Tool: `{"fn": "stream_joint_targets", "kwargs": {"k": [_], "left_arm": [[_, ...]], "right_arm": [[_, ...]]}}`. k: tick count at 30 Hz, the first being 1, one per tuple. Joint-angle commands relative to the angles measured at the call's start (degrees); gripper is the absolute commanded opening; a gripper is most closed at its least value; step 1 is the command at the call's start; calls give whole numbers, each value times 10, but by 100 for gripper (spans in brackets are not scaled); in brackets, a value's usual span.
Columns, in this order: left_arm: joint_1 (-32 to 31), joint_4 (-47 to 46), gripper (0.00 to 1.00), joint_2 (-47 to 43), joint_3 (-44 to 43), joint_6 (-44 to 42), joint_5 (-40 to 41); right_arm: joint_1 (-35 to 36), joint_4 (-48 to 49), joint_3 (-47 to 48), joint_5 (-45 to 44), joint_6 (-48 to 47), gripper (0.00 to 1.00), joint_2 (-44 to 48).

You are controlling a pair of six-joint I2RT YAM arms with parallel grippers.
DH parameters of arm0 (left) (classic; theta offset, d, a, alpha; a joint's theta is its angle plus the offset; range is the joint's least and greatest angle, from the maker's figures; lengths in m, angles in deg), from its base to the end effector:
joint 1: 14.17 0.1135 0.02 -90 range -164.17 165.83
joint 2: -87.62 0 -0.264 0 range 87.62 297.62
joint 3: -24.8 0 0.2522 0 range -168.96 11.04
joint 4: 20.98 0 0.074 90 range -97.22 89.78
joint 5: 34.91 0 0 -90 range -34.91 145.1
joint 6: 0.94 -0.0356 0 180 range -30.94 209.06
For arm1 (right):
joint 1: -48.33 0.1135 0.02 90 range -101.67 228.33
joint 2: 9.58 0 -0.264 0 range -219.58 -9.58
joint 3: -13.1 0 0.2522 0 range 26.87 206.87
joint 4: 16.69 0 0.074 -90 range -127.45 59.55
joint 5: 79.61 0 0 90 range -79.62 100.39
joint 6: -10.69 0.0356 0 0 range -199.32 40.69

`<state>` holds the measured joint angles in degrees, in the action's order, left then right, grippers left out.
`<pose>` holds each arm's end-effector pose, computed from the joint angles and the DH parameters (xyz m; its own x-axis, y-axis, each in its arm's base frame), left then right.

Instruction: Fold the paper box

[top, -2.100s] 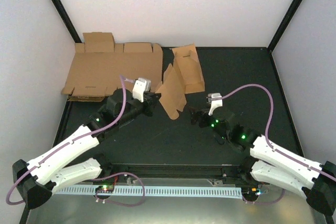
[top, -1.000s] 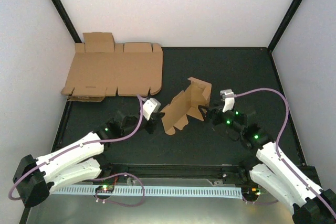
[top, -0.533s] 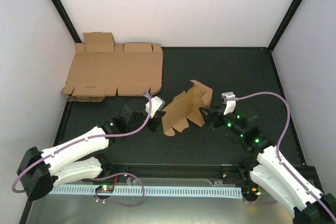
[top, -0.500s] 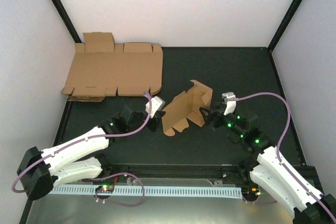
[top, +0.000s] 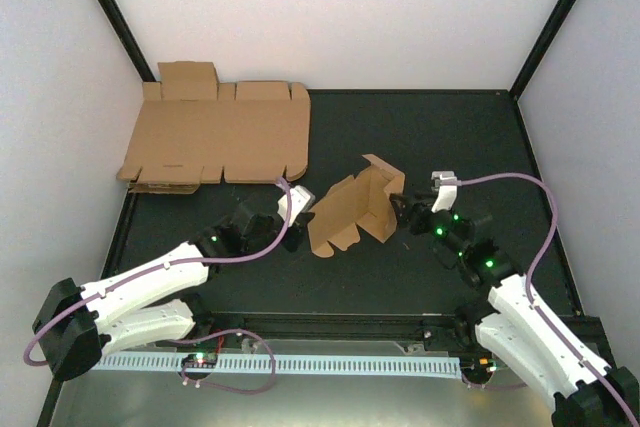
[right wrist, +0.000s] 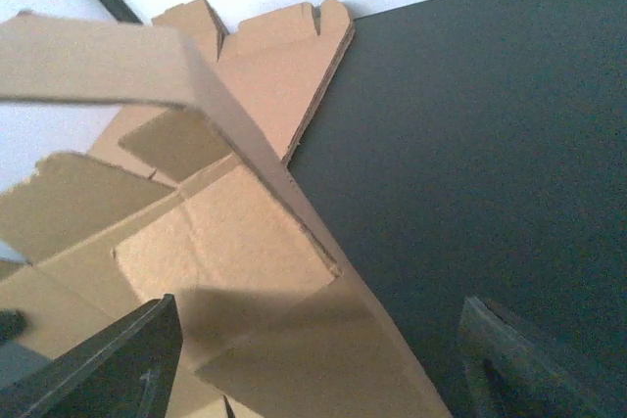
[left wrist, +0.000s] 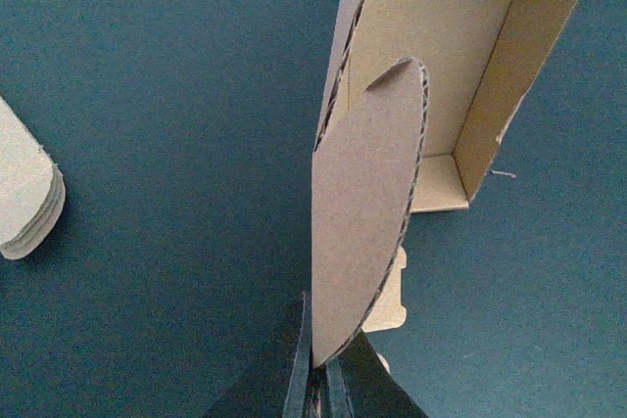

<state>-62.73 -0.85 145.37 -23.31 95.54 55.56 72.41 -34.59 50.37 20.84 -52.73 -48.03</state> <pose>0.1477 -0.1669 0.2401 -0.4106 0.2945 -0.8629 0.7031 0.7049 -0.0939 0.1511 0.0746 0.2368 -0.5165 0.2512 -0.8187 -0.3653 0.8001 0.4759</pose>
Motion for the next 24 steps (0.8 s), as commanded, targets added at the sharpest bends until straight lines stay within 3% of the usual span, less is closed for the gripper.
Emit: {"fn": "stream_joint_targets", "kwargs": {"k": [1, 16, 24], "left_arm": [[-6, 12, 2, 1, 6, -16, 14], [-9, 15, 6, -7, 2, -15, 5], [-9, 13, 25, -21, -1, 3, -11]], "right_arm": [[-12, 38, 24, 7, 6, 78, -11], [-14, 23, 53, 11, -23, 77, -85], [-14, 28, 15, 24, -29, 76, -67]]}}
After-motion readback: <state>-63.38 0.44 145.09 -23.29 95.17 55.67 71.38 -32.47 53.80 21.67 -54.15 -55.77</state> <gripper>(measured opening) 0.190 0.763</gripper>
